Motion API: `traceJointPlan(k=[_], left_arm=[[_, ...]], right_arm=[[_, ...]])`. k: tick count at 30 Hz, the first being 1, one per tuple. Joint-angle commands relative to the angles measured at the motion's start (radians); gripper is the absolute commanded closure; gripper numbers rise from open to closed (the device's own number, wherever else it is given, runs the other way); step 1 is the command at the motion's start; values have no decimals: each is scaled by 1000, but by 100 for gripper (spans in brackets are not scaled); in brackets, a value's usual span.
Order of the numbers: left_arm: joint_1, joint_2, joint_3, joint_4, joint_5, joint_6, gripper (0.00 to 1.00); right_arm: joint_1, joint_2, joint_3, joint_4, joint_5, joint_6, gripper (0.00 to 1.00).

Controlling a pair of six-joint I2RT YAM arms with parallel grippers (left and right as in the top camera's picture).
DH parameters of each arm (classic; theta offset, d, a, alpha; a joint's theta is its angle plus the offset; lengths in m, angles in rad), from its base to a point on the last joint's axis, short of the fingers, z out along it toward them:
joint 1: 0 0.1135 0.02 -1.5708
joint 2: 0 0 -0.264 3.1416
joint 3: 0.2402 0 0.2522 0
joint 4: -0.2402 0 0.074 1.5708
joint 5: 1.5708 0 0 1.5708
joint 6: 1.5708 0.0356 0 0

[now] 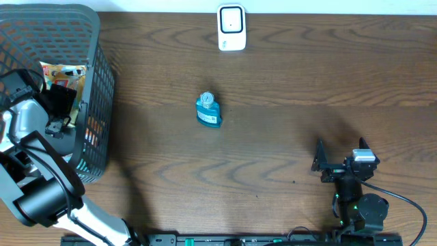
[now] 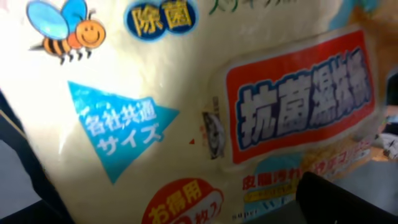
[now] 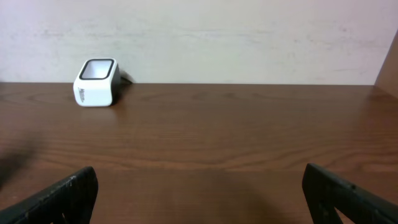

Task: Scan the item barcode
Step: 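Return the left gripper to the basket and grasp the wet-wipe pack, then move the wet-wipe pack past the scanner and drop it on the table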

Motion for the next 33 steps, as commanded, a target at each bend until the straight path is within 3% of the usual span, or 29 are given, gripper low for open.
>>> traceJointPlan(k=[1, 5, 7, 8, 10, 11, 15, 21, 25, 33], left_arm=[[5, 129, -87, 7, -2, 5, 2], [5, 207, -87, 23, 6, 6, 1], [5, 250, -87, 15, 31, 7, 29], [5, 263, -87, 8, 41, 9, 52], [6, 270, -87, 5, 71, 45, 81], [6, 267, -86, 3, 92, 68, 91], [25, 227, -16, -132, 136, 107, 93], [88, -19, 87, -319, 136, 107, 93], [122, -306, 91, -336, 136, 87, 93], [123, -736, 91, -335, 137, -95, 93]], right_arm=[[5, -5, -1, -3, 3, -15, 1], [5, -5, -1, -3, 3, -14, 1], [5, -5, -1, -3, 3, -14, 1], [5, -5, -1, -3, 3, -14, 1], [5, -5, -1, -3, 3, -14, 1], [5, -5, -1, -3, 3, -14, 1], [5, -5, -1, -3, 3, -14, 1], [5, -5, -1, -3, 3, -14, 1], [5, -5, -1, -3, 3, -14, 0], [5, -5, -1, -3, 3, -14, 1]])
